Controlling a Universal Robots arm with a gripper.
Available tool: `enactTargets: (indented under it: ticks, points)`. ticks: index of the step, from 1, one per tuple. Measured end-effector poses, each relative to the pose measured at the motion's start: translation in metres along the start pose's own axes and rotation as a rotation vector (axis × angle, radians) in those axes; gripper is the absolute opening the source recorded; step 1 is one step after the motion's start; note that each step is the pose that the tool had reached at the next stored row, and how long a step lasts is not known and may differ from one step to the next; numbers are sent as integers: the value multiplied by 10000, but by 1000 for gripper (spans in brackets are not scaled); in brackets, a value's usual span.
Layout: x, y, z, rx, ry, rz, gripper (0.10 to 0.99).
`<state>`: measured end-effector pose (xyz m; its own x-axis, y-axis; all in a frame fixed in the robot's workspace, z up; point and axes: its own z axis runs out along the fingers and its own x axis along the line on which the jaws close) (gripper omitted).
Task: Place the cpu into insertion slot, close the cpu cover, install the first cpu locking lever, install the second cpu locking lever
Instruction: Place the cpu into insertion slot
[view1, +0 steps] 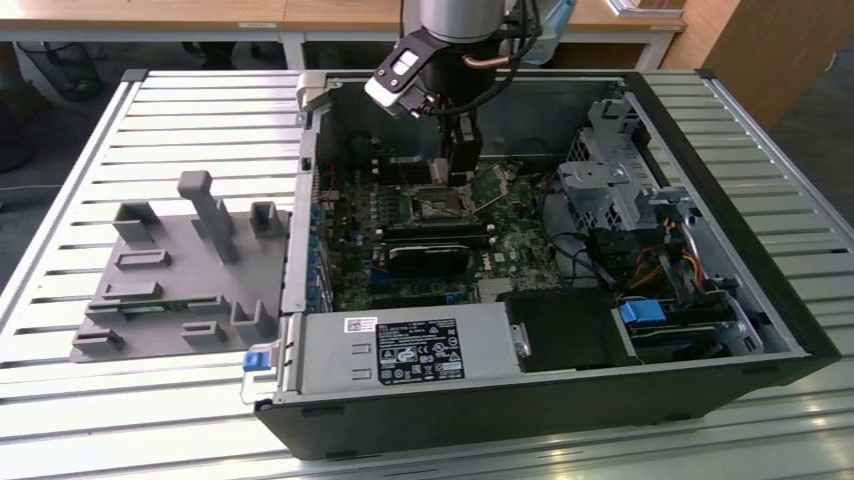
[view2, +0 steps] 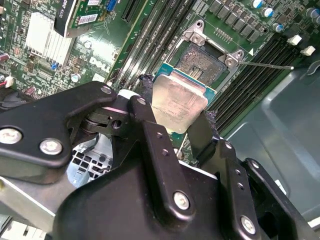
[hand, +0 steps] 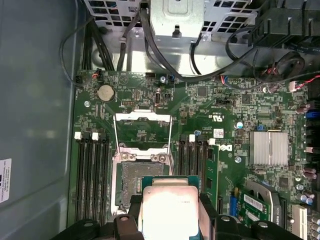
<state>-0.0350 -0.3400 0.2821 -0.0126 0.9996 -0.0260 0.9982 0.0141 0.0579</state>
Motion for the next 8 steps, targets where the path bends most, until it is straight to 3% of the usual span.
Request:
enactTargets:
  ticks: [8]
  points:
    - [3, -4, 64, 0, 0, 8, 529]
